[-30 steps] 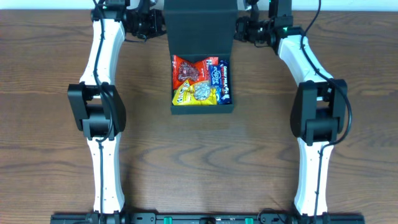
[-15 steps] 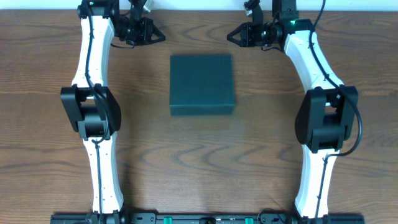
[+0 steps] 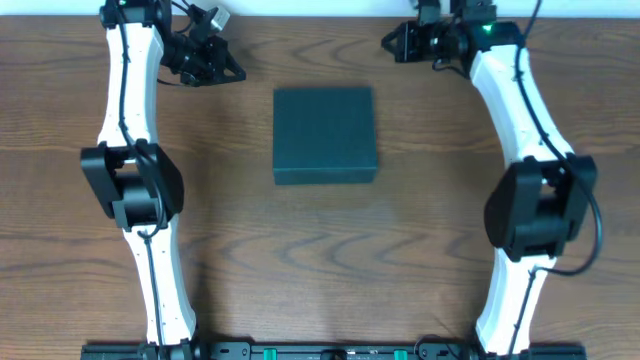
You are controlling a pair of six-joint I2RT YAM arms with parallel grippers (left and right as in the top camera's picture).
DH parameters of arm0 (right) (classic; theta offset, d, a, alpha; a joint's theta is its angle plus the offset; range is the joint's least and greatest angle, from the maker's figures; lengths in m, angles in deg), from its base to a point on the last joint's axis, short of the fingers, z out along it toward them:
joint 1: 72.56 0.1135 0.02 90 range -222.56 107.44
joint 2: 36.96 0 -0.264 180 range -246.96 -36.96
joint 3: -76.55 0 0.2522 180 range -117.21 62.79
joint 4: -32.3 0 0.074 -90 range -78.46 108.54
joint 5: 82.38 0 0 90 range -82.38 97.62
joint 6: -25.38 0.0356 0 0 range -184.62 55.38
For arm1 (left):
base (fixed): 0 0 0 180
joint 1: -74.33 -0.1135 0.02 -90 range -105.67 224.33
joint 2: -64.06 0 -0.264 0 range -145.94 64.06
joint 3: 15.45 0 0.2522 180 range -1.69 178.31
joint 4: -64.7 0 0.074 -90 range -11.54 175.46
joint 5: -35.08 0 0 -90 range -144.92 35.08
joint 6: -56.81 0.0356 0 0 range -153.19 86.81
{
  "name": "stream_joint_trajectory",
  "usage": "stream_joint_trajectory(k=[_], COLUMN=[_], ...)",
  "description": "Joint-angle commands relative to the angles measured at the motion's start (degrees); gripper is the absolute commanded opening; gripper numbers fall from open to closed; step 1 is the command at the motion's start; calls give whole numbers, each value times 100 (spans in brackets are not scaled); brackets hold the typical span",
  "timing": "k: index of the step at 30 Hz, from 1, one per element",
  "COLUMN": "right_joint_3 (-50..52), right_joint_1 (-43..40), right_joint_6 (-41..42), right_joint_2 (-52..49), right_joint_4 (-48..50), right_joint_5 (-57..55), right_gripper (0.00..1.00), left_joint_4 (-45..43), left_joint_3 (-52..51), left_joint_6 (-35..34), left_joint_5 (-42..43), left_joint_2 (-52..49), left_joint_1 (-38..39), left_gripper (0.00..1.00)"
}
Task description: Pack container
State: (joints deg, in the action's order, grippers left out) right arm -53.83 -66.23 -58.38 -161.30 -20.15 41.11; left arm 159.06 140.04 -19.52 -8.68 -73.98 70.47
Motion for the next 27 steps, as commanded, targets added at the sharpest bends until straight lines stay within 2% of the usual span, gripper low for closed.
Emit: stream_joint_trajectory(k=[1,9,18,22,27], right_joint_3=[-76,-76,-74,9,831], right_joint_1=[-68,-11,164,566,1281], right_joint_6=[-111,-120,-299,-787,-754], right_joint_2=[385,1349,2175,2643,3442], right_joint_4=[-44,-903,-2450,-3679,-3707], right_joint_5=[-153,-157,-157,-463,-1119], right_gripper=[1,1,2,1,2], left_joint_4=[369,1556,1620,1620,1252], left_joint_3=[197,197,2,-935,-2791], left_joint_6=[247,1014,990,1091,1298], left_joint_5=[-103,-105,-192,-184,9], left_joint_2=[643,1606,2900,3956,5421], left_joint_1=[2,26,170,249,278], left_gripper=[6,6,6,6,6])
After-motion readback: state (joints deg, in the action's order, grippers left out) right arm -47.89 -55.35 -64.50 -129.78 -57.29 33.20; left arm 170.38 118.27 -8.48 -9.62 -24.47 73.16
